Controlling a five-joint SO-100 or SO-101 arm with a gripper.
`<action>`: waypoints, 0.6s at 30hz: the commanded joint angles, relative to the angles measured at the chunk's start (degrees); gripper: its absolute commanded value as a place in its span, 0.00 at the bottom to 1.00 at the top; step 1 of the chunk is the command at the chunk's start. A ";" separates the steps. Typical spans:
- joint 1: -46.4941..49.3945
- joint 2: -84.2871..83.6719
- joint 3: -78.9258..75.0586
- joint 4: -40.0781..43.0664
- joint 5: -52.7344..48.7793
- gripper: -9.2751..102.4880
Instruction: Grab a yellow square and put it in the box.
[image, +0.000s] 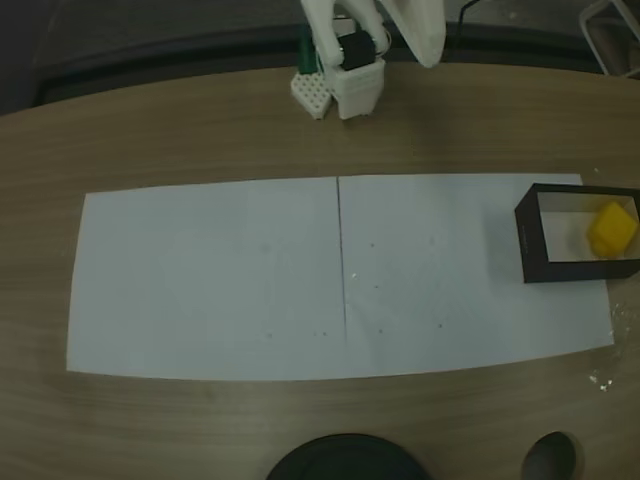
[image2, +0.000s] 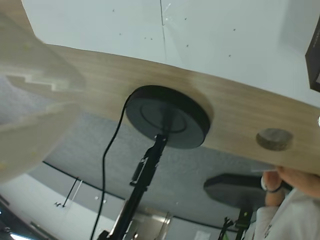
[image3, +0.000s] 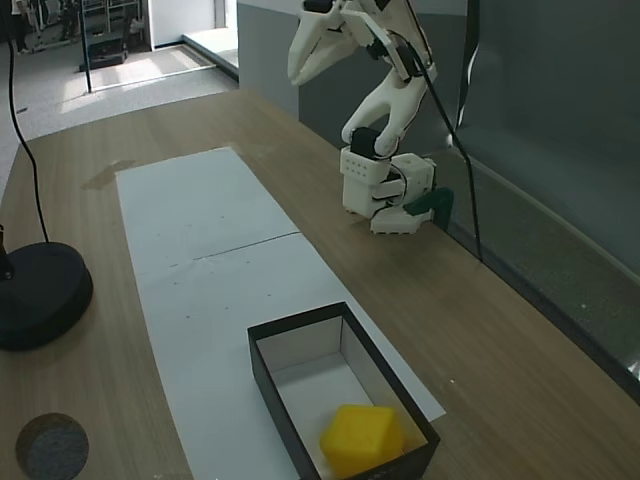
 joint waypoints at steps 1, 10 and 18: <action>4.57 16.61 11.25 -4.83 -0.70 0.08; 13.97 31.03 32.17 -16.79 -0.79 0.08; 15.56 32.26 42.28 -21.18 -0.79 0.08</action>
